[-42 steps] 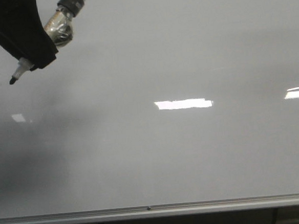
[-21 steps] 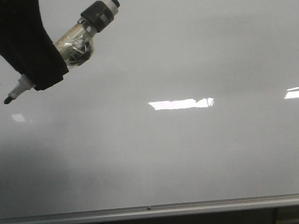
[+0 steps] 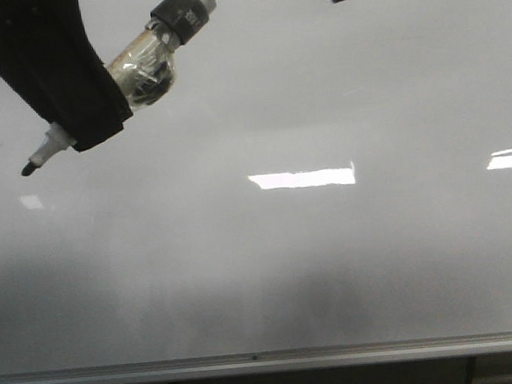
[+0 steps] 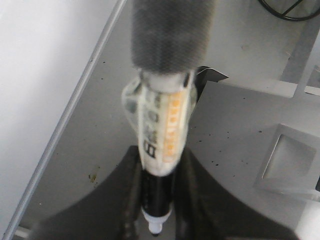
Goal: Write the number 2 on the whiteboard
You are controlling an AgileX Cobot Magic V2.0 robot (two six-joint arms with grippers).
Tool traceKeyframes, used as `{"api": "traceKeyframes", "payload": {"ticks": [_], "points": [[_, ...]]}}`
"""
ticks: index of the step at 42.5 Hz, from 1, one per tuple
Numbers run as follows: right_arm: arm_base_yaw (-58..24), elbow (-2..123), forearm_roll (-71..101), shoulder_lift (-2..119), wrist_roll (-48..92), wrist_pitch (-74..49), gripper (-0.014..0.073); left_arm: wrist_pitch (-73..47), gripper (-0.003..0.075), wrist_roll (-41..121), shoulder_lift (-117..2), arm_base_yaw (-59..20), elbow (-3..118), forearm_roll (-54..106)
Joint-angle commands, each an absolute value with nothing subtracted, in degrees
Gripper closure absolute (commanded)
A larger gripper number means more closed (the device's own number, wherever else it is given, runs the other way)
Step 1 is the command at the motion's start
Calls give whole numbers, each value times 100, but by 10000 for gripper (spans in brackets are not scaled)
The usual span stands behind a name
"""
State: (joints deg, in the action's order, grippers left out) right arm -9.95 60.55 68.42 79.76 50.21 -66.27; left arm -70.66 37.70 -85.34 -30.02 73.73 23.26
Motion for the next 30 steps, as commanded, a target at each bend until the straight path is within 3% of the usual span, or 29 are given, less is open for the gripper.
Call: {"api": "traceKeyframes", "payload": {"ticks": [1,12,22,25,30], "points": [[-1348,6543,7310,8201,5133,-6743,144,-7232,739,3799,-8286,-3043,7569,2568],[-2033,6948,7339,8817,5128,-6328,180,-7232,740,3799,-8286,-3043,7569,2568],[-2180,7044,7364,9036,5128,-6131,188,-7232,740,3799,-8286,-3043,7569,2568],[-2180,7044,7395,9036,5128,-6151,257,-7232,739,3799,-8286,-3043,7569,2568],[-2180,7044,7421,9036,5128,-6251,492,-7232,740,3799,-8286,-3043,7569,2568]]}}
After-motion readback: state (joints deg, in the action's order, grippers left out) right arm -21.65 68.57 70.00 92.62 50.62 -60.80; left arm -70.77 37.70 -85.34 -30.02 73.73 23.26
